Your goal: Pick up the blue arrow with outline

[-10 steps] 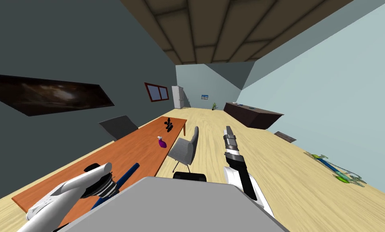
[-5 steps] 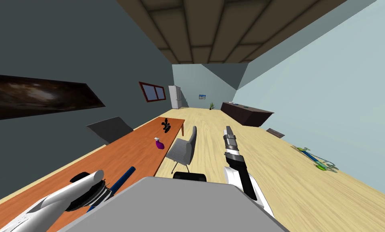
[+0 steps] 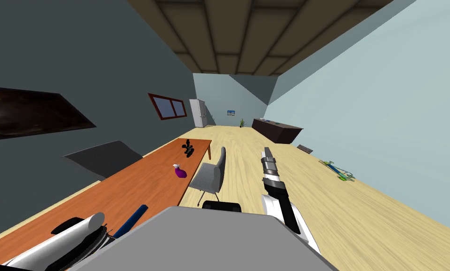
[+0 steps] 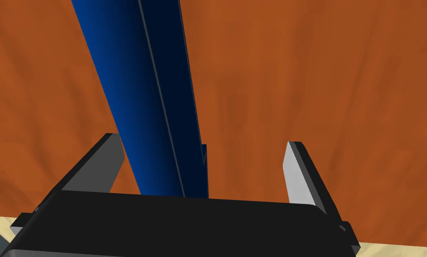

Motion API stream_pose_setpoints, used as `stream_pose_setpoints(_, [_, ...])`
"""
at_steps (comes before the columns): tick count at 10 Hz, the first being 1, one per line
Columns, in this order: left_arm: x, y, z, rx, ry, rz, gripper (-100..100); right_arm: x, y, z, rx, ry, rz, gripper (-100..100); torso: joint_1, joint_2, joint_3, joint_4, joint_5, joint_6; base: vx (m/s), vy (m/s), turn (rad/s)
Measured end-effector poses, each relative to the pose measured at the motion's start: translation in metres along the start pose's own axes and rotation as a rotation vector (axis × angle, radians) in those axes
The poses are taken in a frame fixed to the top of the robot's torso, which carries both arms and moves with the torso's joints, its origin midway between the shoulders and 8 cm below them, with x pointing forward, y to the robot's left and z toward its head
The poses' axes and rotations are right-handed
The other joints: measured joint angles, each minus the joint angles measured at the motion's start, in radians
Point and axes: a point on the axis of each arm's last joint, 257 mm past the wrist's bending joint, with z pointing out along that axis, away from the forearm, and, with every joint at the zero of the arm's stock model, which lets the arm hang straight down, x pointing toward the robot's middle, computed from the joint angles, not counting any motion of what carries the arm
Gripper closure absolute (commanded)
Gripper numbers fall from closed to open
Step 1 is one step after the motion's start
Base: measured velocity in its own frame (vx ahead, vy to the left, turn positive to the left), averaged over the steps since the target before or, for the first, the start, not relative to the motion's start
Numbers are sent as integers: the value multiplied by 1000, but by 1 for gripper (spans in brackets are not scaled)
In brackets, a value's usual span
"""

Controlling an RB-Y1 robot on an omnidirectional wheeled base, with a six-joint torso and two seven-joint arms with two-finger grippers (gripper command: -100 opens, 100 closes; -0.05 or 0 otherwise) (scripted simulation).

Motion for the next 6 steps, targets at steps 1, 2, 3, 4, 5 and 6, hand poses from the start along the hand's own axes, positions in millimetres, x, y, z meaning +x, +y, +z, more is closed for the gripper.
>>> stream_pose_setpoints(1, [-12, -2, 2, 2, -4, -18, -100, 0, 0, 0, 0, 0, 0, 0, 0, 0, 0, 0, 0, 0, 0, 0, 0])
stream_pose_setpoints(2, [-13, 0, 2, -7, 9, -35, -100, 0, 0, 0, 0, 0, 0, 0, 0, 0, 0, 0, 0, 1, -5, -12, -332])
stream_pose_setpoints(3, [-28, -1, 4, -2, -6, -49, -100, 0, 0, 0, 0, 0, 0, 0, 0, 0, 0, 0, 0, 2, -6, -2, -207])
stream_pose_setpoints(4, [-39, -3, 4, 3, -11, -67, -100, 0, 0, 0, 0, 0, 0, 0, 0, 0, 0, 0, 0, 1, -3, 3, 22])
stream_pose_setpoints(5, [-43, 0, 4, -6, -3, -87, -100, 0, 0, 0, 0, 0, 0, 0, 0, 0, 0, 0, 0, 0, -1, -1, 37])
stream_pose_setpoints(6, [-44, 2, 4, -14, 6, -99, -100, 0, 0, 0, 0, 0, 0, 0, 0, 0, 0, 0, 0, 0, -2, -14, -359])
